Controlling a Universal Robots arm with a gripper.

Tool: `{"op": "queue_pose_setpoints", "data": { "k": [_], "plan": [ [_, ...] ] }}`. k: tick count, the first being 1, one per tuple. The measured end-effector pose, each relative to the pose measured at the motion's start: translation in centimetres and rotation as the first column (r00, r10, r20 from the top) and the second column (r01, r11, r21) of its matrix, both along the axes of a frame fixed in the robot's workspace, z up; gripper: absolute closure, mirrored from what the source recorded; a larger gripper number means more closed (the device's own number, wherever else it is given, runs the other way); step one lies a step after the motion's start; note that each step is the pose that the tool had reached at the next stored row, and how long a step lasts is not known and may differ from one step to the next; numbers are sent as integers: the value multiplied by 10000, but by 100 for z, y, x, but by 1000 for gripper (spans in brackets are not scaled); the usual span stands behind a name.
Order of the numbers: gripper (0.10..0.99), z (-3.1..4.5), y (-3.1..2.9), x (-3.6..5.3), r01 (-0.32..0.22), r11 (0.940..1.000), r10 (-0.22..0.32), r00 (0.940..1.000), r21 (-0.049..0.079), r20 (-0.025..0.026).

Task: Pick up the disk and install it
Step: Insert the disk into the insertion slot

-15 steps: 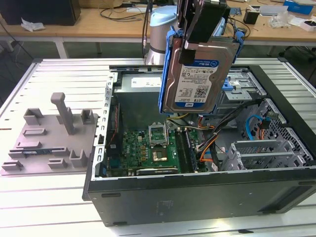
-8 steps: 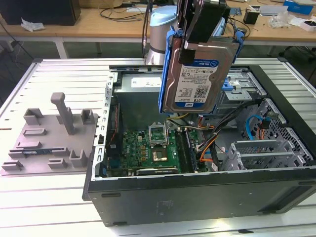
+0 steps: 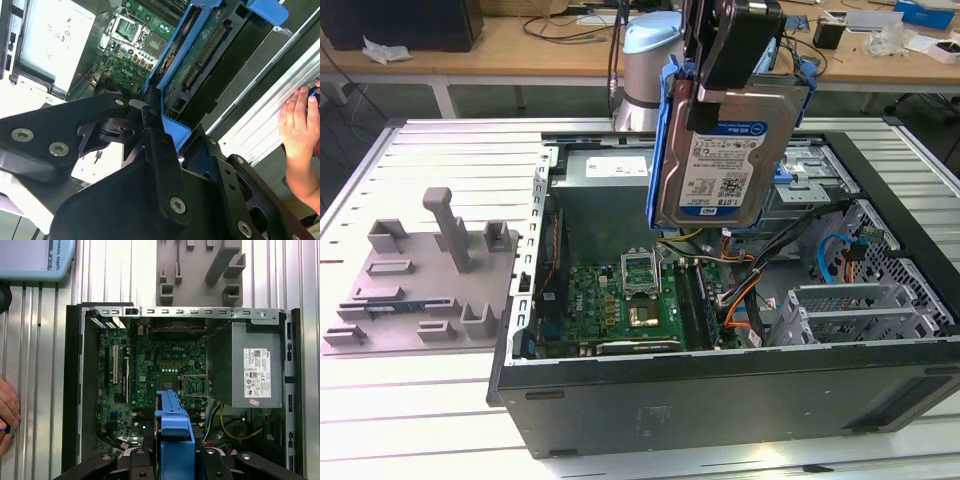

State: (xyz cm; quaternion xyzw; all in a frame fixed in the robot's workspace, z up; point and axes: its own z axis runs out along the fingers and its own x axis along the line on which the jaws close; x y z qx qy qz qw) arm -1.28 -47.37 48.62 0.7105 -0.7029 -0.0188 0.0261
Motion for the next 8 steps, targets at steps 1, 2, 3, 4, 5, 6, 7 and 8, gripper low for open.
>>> {"op": "queue_pose_setpoints", "data": {
  "k": [1,2,3,4,5,6,7,8],
  "plan": [
    [718,-3,-8,1,-3,10000,3,10000,17,60],
    [718,-5,-12,1,-4,10000,4,10000,21,100],
    [718,-7,-17,1,-5,10000,5,9999,24,139],
    [718,-10,-20,1,-5,10000,4,9998,24,175],
    [718,-14,-29,1,-6,10000,5,9997,23,227],
    [718,-21,-43,1,-6,10000,6,9996,28,273],
    [718,-26,-60,0,-5,10000,4,9995,36,302],
    [718,-30,-76,0,-6,10000,4,9995,45,312]
  ]
}}
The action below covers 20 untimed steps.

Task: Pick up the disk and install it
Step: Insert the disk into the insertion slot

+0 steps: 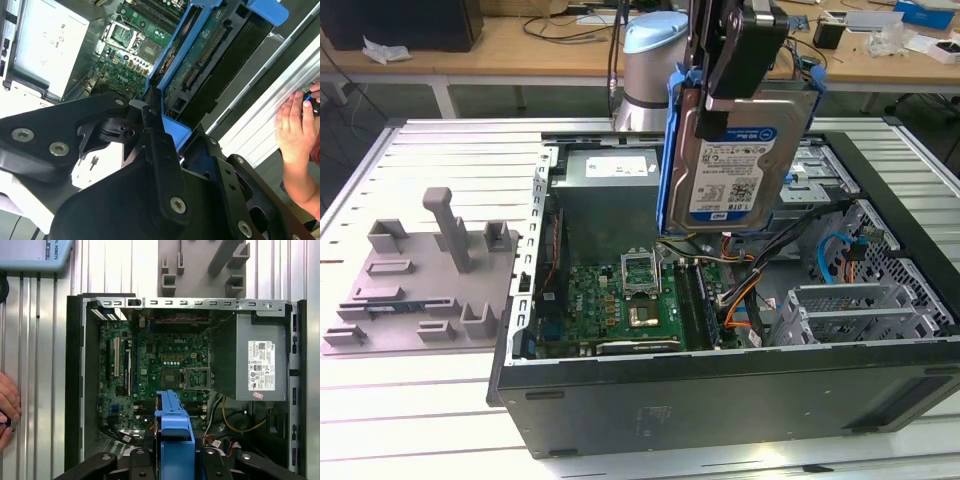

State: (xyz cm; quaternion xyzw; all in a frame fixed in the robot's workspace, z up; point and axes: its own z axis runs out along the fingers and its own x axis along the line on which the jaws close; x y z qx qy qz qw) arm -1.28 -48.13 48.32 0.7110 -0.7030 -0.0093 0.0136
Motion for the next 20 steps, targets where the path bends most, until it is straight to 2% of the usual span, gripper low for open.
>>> {"op": "queue_pose_setpoints", "data": {
  "k": [8,12,15,17,20],
  "plan": [
    [718,-19,-140,0,0,10000,0,10000,63,23],
    [718,-28,-251,1,-1,9999,0,10000,138,27],
    [718,-31,-308,5,0,9999,0,10000,153,27],
    [718,-34,-354,22,0,9999,0,10000,161,27],
    [718,-35,-387,61,-1,9999,1,10000,161,27]
  ]
}}
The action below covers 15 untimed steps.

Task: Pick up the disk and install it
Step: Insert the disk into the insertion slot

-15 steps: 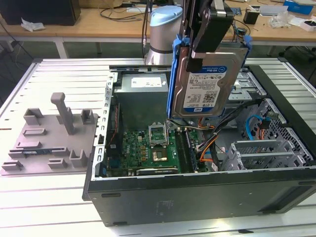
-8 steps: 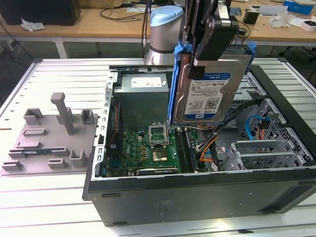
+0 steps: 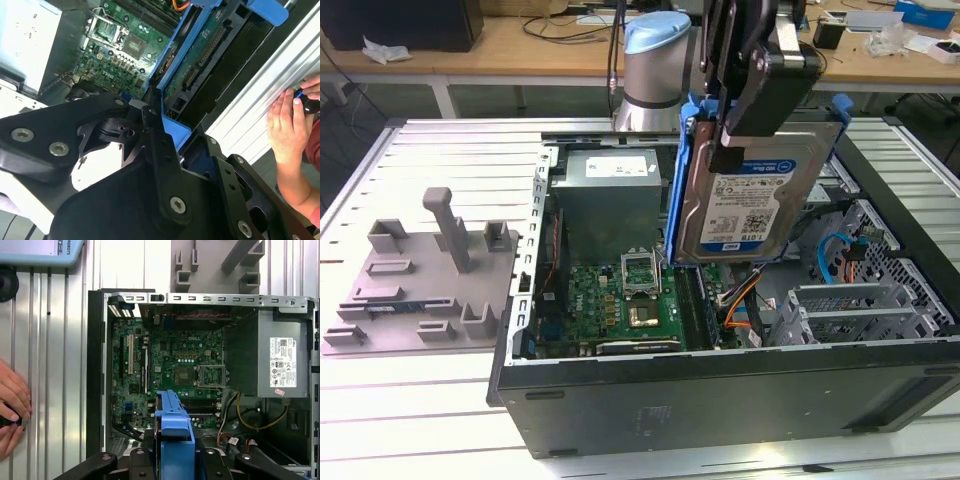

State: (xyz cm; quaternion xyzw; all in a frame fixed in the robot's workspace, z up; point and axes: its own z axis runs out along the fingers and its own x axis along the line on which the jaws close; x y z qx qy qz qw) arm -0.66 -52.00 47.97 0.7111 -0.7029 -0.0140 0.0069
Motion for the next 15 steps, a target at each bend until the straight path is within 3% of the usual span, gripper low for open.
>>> {"op": "queue_pose_setpoints", "data": {
  "k": [7,10,15],
  "plan": [
    [718,-6,-75,161,0,10000,0,10000,0,0],
    [718,-8,-127,302,0,10000,0,10000,0,0],
    [718,-12,-193,454,0,10000,0,10000,0,0]
  ]
}}
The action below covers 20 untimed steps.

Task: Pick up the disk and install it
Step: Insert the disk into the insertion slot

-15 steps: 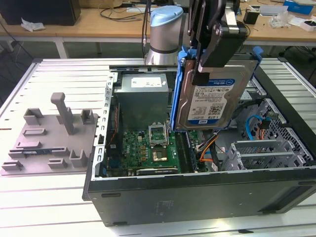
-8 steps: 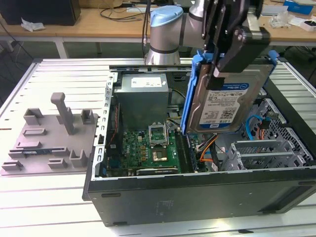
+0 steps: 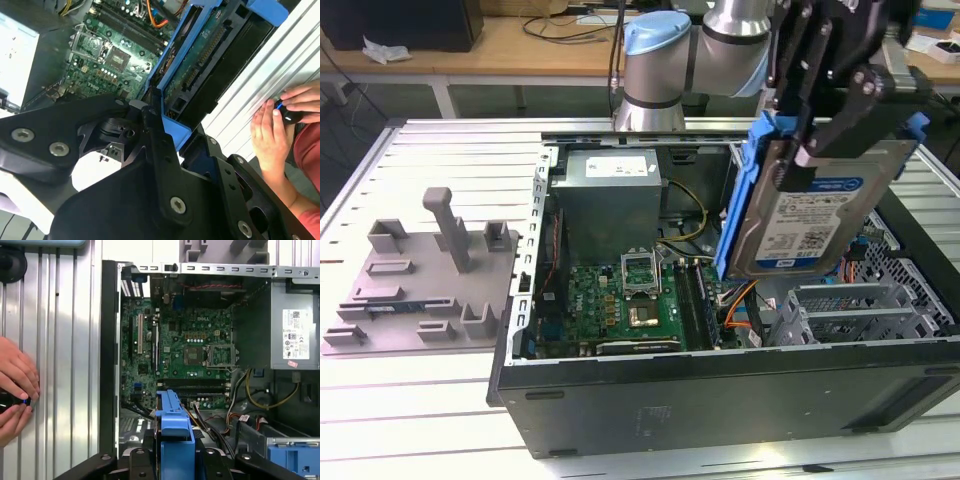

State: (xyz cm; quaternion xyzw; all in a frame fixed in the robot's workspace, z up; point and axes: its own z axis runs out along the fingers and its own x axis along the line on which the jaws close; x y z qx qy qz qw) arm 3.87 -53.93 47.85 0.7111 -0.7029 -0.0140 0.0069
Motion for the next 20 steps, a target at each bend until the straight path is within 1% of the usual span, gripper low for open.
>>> {"op": "queue_pose_setpoints", "data": {
  "k": [1,4,6,10,14,17,18,19,20],
  "plan": [
    [718,0,-11,24,0,10000,0,10000,-1,0],
    [718,-5,-82,199,1,10000,-1,10000,1,0],
    [718,-6,-101,248,1,10000,-1,10000,3,0],
    [718,-10,-145,375,1,10000,-1,10000,9,0],
    [718,-12,-160,468,1,10000,-1,10000,24,1],
    [718,-15,-163,546,2,10000,-2,10000,66,0],
    [718,-16,-164,587,1,10000,-1,10000,83,0],
    [718,-19,-168,653,1,9999,-1,10000,108,0],
    [718,-22,-170,685,1,9999,-1,10000,121,0]
  ]
}}
